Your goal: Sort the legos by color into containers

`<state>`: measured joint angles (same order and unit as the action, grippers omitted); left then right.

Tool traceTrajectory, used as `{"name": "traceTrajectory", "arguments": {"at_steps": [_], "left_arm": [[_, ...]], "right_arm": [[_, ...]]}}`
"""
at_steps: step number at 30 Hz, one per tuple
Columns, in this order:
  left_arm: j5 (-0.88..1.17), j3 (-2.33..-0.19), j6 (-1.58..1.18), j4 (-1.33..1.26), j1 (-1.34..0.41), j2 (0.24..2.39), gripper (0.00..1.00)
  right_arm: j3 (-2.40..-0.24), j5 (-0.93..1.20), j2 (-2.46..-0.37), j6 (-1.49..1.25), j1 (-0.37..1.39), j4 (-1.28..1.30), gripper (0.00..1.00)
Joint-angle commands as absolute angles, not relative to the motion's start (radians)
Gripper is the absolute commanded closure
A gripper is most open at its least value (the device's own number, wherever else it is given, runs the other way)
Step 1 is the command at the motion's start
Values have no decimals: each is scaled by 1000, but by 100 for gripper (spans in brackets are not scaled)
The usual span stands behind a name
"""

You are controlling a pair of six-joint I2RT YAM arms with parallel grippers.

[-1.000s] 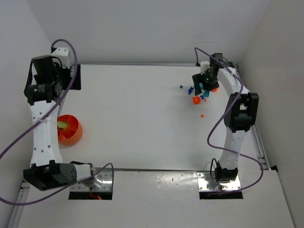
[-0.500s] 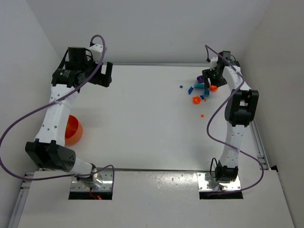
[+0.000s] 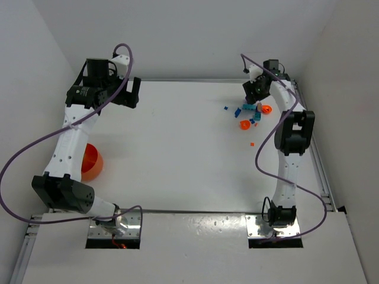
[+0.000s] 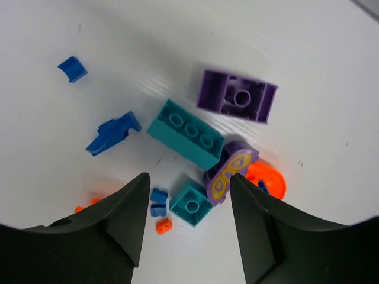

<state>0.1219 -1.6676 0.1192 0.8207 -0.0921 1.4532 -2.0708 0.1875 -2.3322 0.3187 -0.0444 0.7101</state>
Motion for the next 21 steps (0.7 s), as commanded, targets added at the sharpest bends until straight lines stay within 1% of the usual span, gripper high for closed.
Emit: {"name": "traceTrajectory", "arguments": {"at_steps": [1, 5, 14, 21], "left_arm": [[109, -1684, 118, 788, -100, 1450, 0], [109, -1684, 118, 788, -100, 1459, 0], [100, -1694, 118, 788, -100, 1477, 0], [91, -1694, 118, 798, -100, 1477, 0]], "right_arm": [[-2053, 199, -2329, 497, -12, 646, 43], [-2051, 190, -2341, 586, -2, 655, 43], [-2160, 118, -2453, 626, 8, 669, 43], [-2160, 109, -2471, 635, 8, 660, 43]]}}
